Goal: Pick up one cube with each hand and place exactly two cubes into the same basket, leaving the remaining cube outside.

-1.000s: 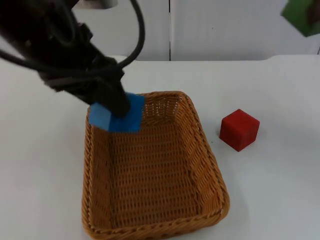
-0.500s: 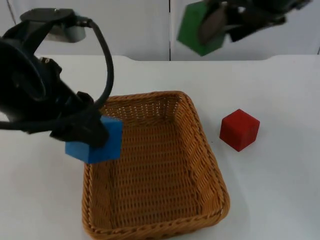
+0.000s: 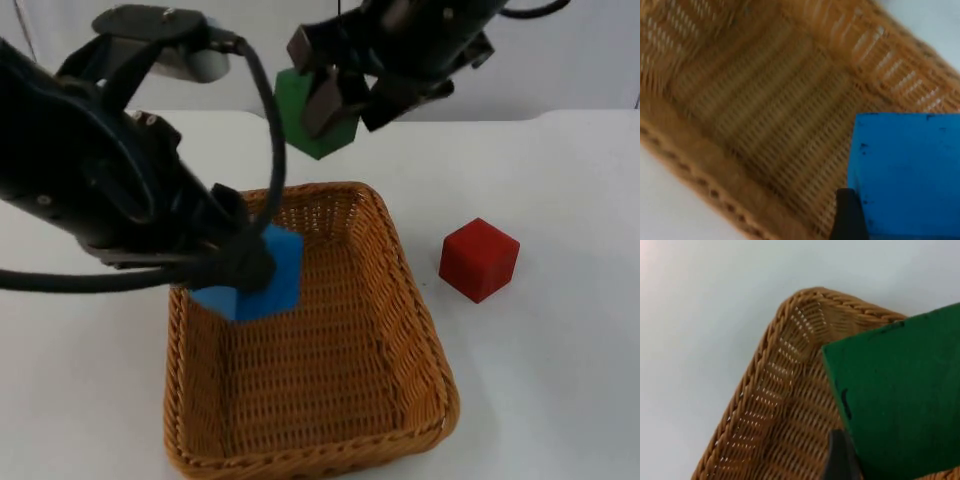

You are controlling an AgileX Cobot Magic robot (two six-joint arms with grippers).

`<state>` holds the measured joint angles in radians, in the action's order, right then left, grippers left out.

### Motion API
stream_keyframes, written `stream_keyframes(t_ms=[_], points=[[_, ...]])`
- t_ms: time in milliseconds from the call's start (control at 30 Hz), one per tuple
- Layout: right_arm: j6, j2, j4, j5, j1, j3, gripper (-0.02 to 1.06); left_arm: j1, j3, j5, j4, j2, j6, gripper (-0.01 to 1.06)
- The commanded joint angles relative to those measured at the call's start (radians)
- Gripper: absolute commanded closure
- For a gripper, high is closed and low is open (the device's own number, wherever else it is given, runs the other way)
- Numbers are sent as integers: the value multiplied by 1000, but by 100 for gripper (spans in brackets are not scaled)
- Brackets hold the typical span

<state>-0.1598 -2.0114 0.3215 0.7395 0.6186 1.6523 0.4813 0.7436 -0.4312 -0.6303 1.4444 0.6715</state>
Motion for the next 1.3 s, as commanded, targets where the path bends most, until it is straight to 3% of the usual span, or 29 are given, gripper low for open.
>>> stream_keyframes(t_ms=[0,600,1267], points=[[-12,-12,4,-10,8,7,105,20,-3,48,-13,-7,23,105],[-69,-152,75,-78,9,7,105,29,-3,183,-21,240,53,105],[-76,-257,84,-79,10,7,101,29,-3,205,-13,341,58,105]])
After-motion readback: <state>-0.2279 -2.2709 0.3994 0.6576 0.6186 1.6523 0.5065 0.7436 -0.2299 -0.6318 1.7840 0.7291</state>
